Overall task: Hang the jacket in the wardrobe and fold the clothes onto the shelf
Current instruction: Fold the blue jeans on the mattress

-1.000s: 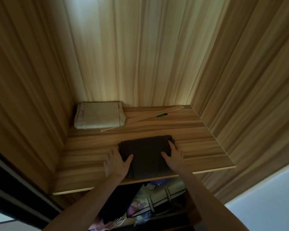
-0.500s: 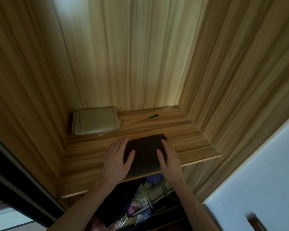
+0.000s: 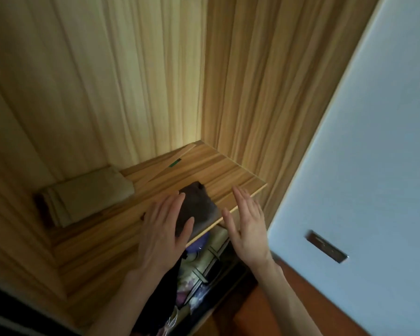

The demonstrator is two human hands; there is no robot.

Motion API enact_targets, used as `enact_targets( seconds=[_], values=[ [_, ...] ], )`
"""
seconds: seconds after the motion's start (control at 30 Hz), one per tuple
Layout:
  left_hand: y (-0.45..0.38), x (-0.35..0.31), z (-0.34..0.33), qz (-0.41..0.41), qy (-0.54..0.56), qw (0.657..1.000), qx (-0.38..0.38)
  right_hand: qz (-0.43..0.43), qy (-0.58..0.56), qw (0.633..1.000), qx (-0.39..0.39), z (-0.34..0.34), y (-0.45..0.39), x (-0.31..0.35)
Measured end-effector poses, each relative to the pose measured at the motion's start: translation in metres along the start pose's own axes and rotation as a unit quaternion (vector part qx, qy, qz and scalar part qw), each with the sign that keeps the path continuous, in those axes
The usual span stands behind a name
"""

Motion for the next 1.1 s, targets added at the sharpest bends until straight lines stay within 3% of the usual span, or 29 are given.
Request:
enact_targets(
  seconds=[0.27, 0.57, 0.9, 1.1],
  values=[
    [0.022, -0.061, -0.023, -0.111, 0.062, 0.992, 0.018, -0.135, 0.105, 0.982, -0.076, 0.065, 0.102, -0.001],
    [0.070, -0.187, -0.051, -0.266, 0.131, 0.953, 0.060, -0.287, 0.220, 0.920, -0.150, 0.138, 0.278, 0.006],
    [0.233, -0.342, -0.036, -0.404, 0.192, 0.883, 0.141, -0.422, 0.283, 0.833, -0.220, 0.210, 0.504, 0.087],
    [0.355, -0.414, -0.016, -0.483, 0.227, 0.822, 0.197, -0.493, 0.307, 0.768, -0.270, 0.228, 0.640, 0.167]
  ],
)
Point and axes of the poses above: each hand's wrist, its own y-axis away from the middle knuckle, its own z-axis out of the back of the hand, x = y × z, the point moved 1 cm from there along -y, towards the middle knuckle, and after that the axes turned 12 degrees about x, right-handed, at the moved point
